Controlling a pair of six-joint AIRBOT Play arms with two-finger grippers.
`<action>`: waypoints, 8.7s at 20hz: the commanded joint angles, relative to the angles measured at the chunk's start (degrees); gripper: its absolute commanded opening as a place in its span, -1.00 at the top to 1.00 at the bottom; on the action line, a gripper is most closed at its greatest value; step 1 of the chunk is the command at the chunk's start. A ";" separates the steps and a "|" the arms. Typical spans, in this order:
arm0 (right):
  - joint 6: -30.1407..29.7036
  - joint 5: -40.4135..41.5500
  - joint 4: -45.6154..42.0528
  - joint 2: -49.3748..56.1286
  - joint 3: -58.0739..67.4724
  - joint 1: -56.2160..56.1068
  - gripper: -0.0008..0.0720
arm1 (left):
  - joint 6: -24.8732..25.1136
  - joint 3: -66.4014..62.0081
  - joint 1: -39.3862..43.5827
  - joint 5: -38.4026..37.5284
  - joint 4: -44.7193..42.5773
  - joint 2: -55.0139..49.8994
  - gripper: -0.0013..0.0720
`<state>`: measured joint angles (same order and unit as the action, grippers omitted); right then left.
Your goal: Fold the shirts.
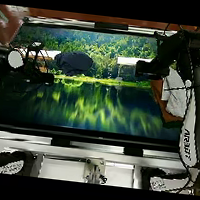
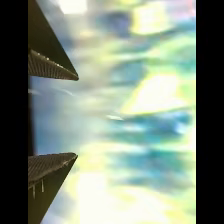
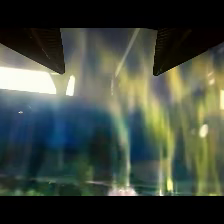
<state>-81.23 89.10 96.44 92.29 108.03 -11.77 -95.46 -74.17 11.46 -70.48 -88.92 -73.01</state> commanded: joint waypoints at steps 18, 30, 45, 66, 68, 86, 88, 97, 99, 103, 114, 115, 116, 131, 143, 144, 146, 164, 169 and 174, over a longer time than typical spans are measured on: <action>0.22 -0.17 2.32 0.04 0.04 -0.24 -0.84 | 3.72 -34.25 -0.02 27.52 -2.78 -43.34 -0.52; 0.20 -5.38 2.67 0.04 0.04 -0.24 -0.84 | 0.26 -39.36 0.35 29.40 -2.89 -42.36 0.87; 0.17 1.55 -3.06 -26.18 0.11 -0.24 -0.84 | 3.28 -29.97 18.25 3.98 -2.05 5.70 0.87; 0.00 -9.31 2.60 -29.68 -40.24 0.39 -0.84 | -0.24 -3.17 -9.84 2.03 14.40 -4.50 -0.97; -2.23 -11.15 8.44 -26.27 -44.44 0.98 -0.84 | 0.74 1.70 -15.63 3.06 19.52 -6.80 -0.97; -6.43 -14.73 21.75 -14.71 -56.13 0.94 -0.84 | 1.79 5.64 -6.86 26.34 29.03 -22.93 0.59; -6.27 -20.41 24.55 -14.71 -58.71 0.94 -0.84 | 2.03 5.62 -6.82 26.05 29.03 -22.27 0.86; 0.04 -35.67 27.71 -8.90 -60.39 -9.40 -0.21 | 9.86 5.64 -6.78 23.15 28.98 -12.07 0.87; 0.09 -36.94 27.30 -11.23 -59.30 -10.75 0.75 | 12.63 5.64 -6.80 23.15 28.98 -8.09 0.87; -1.20 -36.20 18.62 -27.04 -52.28 -10.84 0.75 | 16.17 4.07 -6.80 27.32 30.12 8.92 0.87; 4.17 -41.86 14.49 -60.67 -28.04 -10.84 0.75 | 16.17 -6.40 -6.80 41.88 34.84 55.67 0.87; 5.05 -37.48 14.38 -60.50 -28.06 -10.84 0.75 | 16.17 -6.40 -6.80 40.33 33.05 55.98 0.87; 6.19 -32.35 13.99 -59.84 -28.04 -10.84 0.75 | 16.17 -6.36 -6.80 37.53 30.93 55.71 0.87; 29.59 -48.35 -11.15 -20.37 -45.24 -10.82 0.75 | 14.64 14.27 -7.15 38.23 19.47 18.01 0.87; 32.04 -66.62 -10.93 -9.79 -45.22 -7.48 -0.76 | 12.46 13.94 -8.04 27.85 28.96 -0.39 -0.98; 29.20 -63.45 -11.15 -11.65 -45.22 -6.91 -0.76 | 10.95 12.98 -10.08 20.22 28.92 -0.33 -0.98; 25.20 -56.08 -11.52 -16.15 -45.22 -4.02 -0.76 | 10.97 11.41 -15.52 6.80 26.91 0.22 -0.98; -9.46 -17.86 18.69 -21.40 -46.49 19.15 -0.64 | 27.21 38.69 -37.86 4.46 35.67 0.44 -0.66; -11.61 -18.34 18.43 -16.46 -46.49 19.15 -0.64 | 27.34 38.69 -33.62 7.69 36.70 -1.99 -0.41; -12.61 -18.08 10.86 -13.03 -46.49 14.14 -0.86 | 27.32 38.42 -31.04 8.31 36.96 -2.05 0.86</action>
<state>-93.14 70.91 112.31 77.41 61.54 5.10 -68.25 -35.51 -20.67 -62.59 -52.27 -74.87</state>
